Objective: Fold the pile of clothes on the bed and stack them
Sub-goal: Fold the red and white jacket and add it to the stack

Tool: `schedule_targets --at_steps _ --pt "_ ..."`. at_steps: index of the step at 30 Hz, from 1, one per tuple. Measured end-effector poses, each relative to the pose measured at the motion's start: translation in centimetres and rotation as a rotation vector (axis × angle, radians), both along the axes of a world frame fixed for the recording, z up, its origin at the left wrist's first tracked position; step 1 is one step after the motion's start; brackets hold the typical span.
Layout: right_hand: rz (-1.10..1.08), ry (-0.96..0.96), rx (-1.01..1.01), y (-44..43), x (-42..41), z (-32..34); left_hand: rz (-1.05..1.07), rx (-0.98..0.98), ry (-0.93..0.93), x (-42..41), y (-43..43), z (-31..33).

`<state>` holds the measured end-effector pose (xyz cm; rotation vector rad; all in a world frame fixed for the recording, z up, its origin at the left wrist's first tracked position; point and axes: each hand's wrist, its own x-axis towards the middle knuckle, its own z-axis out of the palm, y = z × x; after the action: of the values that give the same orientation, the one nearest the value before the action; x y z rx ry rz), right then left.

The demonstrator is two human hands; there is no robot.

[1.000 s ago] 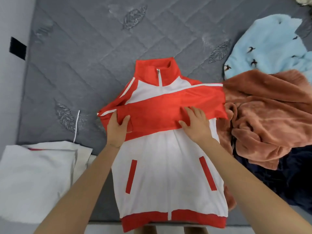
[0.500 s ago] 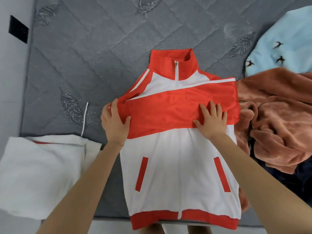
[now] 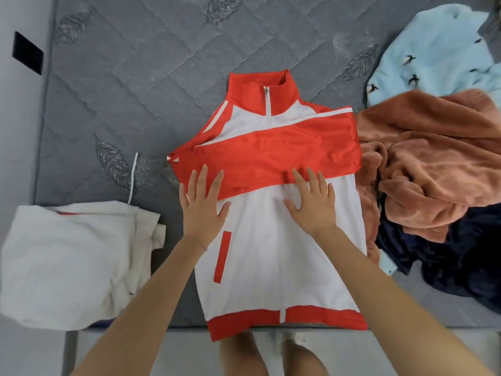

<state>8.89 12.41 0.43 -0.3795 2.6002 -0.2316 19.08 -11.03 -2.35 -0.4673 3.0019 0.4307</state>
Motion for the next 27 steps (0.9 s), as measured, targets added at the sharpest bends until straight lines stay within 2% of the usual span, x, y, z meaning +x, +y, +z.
schedule_targets --at_steps 7,15,23,27 --pt "0.208 -0.067 0.122 5.1 6.7 0.1 0.034 0.025 -0.125 6.9 7.2 0.0" --pt "0.199 -0.072 0.081 11.4 12.6 -0.3 0.084 0.033 -0.234 13.4 13.3 0.1" --pt "0.150 -0.088 0.090 15.3 17.2 -1.9 0.069 0.013 -0.340 17.9 14.2 -0.4" --pt "0.075 -0.028 0.086 16.0 18.1 -2.4 0.115 0.085 -0.365 19.3 13.8 -1.0"
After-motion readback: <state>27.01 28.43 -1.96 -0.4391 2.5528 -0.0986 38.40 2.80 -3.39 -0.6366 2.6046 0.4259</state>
